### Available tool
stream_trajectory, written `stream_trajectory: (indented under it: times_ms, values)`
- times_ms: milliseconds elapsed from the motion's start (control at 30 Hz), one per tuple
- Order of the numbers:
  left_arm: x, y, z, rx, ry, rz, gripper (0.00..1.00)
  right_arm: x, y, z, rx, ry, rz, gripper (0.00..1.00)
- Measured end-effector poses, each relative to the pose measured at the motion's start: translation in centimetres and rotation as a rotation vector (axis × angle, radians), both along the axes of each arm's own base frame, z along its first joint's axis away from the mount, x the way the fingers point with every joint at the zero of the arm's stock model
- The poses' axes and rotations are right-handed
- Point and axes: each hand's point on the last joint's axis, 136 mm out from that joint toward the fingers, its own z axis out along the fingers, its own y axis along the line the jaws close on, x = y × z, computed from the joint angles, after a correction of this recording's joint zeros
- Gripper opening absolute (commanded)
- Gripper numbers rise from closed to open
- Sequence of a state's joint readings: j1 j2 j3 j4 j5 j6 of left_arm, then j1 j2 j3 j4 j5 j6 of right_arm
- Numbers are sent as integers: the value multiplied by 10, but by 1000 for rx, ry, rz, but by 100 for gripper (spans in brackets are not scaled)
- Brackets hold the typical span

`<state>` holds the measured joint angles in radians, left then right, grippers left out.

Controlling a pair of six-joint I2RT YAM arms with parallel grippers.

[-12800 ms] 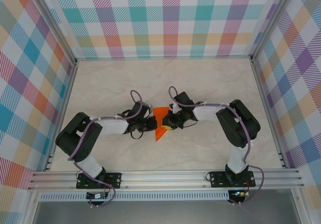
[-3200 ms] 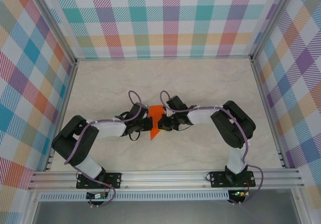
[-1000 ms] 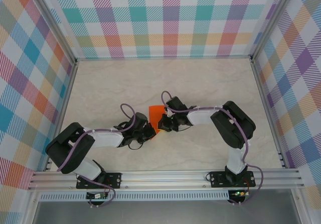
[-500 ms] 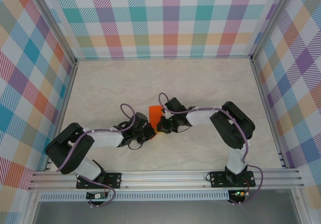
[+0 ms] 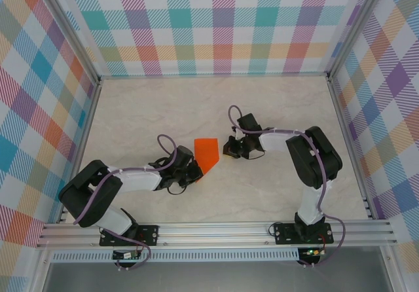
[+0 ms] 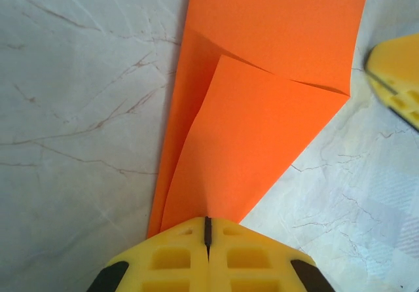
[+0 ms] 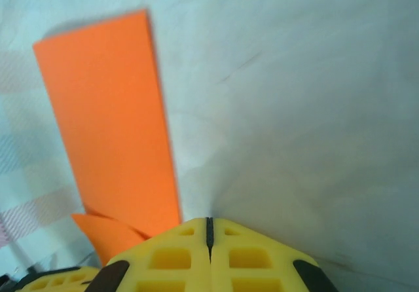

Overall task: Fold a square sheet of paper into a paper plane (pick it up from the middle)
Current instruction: Third fold the triangle at the center of the table.

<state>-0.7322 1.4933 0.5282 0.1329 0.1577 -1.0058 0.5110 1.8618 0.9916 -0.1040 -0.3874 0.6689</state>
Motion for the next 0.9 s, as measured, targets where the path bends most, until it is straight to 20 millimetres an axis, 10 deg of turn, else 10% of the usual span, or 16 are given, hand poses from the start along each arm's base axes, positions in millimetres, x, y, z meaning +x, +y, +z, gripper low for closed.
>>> stream_trajectory:
  times_ms: [300, 500, 900]
  values:
    - [-2, 7, 2, 84, -33, -82, 0, -28, 40, 45, 68, -103, 114, 6]
    - [-4, 12, 3, 130, -60, -137, 0, -61, 75, 17, 71, -6, 207, 5]
    - [1, 9, 23, 51, -60, -23, 0, -65, 73, -5, 38, 79, 154, 5]
